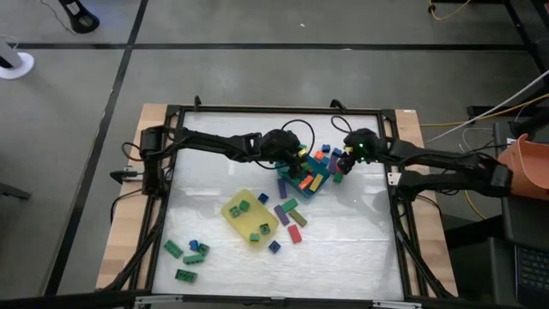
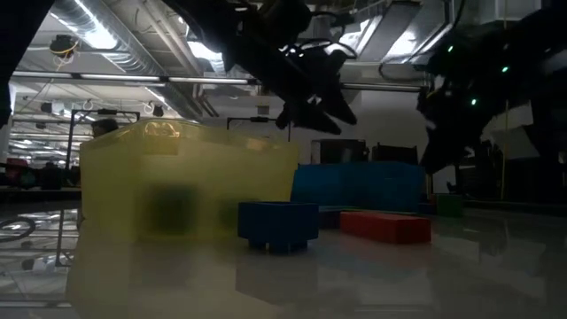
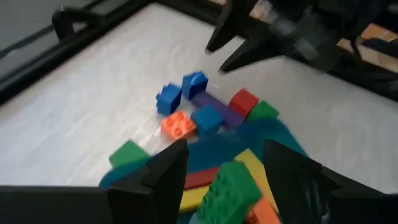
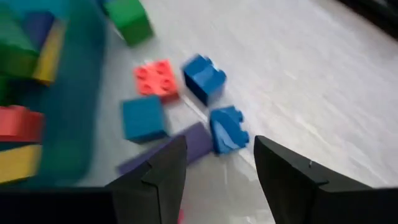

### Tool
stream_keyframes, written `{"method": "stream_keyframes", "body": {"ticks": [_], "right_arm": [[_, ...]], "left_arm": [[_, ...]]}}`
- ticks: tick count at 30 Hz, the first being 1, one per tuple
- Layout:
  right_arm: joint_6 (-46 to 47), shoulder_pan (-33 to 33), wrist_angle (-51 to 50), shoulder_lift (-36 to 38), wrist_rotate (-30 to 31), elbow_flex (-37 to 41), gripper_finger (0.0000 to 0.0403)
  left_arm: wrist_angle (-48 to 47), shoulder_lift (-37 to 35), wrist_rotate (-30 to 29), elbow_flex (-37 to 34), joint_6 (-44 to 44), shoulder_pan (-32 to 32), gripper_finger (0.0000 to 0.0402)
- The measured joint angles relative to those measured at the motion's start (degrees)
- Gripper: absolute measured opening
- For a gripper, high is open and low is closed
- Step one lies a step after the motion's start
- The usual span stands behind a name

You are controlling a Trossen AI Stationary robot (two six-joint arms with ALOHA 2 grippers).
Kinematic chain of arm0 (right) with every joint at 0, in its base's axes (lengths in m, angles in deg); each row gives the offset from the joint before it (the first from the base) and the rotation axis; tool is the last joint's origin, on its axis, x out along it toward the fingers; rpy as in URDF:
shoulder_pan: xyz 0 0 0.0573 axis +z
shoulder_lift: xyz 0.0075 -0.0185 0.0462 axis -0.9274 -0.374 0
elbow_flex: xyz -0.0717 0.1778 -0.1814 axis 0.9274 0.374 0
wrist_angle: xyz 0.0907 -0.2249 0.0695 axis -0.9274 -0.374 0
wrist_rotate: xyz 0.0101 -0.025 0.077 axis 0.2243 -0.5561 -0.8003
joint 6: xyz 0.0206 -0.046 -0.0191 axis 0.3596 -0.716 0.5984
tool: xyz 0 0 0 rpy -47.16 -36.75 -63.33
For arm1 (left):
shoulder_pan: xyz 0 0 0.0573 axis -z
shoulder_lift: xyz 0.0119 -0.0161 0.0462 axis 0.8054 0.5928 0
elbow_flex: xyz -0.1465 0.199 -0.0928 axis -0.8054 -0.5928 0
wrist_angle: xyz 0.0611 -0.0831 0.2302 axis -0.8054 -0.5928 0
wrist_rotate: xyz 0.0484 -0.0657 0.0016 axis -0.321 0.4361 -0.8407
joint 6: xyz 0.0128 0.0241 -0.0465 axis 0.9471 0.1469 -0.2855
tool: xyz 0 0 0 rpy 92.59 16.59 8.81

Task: Sort blocks by size
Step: Put the small blue game piece into the yellow bin

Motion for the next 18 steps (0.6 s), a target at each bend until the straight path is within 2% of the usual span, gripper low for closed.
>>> {"method": "stream_keyframes", "body": {"ticks": [7,18], "right_arm": [[-2.3,-3.3,4.2,-8.2,-0.6,0.0,0.0189],[-3.4,-4.3,8.2,-14.4,-2.9,0.0,0.0188]], "left_arm": [[-1.4,-2.0,0.0,0.0,0.8,0.0,0.0189],[-2.2,-2.3,0.5,0.0,0.7,0.4,0.0187]]}}
